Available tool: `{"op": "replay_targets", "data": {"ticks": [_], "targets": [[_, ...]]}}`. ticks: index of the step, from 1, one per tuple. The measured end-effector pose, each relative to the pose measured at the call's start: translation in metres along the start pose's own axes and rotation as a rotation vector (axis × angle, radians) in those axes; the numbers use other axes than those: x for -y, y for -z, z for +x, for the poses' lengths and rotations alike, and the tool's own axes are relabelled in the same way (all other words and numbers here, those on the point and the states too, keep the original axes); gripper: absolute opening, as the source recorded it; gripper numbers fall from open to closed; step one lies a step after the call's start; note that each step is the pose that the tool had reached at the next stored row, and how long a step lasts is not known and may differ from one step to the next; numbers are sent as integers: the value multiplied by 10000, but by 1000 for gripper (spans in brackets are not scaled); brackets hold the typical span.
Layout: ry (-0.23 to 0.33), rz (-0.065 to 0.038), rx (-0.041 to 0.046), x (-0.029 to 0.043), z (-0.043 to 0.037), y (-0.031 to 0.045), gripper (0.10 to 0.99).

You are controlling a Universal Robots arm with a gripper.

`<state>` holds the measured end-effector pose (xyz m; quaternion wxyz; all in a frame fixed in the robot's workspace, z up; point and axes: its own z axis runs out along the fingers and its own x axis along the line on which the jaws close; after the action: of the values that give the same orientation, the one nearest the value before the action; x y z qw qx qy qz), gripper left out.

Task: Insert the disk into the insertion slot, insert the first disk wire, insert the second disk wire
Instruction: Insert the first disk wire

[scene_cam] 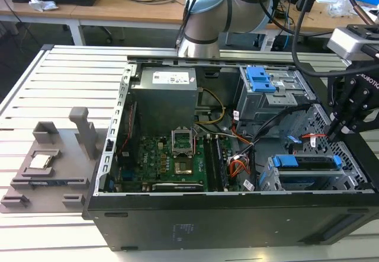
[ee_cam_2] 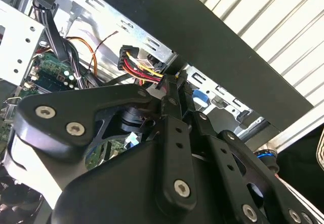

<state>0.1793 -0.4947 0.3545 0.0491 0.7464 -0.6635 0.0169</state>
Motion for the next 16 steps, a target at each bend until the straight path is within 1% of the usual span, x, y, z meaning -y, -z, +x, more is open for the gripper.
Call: {"op": "replay_targets", "data": {"ticks": [2,3,4,6,8,10,12,14,16], "targets": [[0,0,0,-6,12,130,169],[1,0,0,-9,16,171,169],[0,0,-1,-10,18,191,169],[1,2,22,-17,17,197,169],[-5,2,22,-52,13,198,169],[-7,2,22,-118,5,194,169],[-10,2,23,-238,-10,183,169],[-20,1,22,-293,-17,177,169],[-31,1,28,-306,-18,174,169]]}}
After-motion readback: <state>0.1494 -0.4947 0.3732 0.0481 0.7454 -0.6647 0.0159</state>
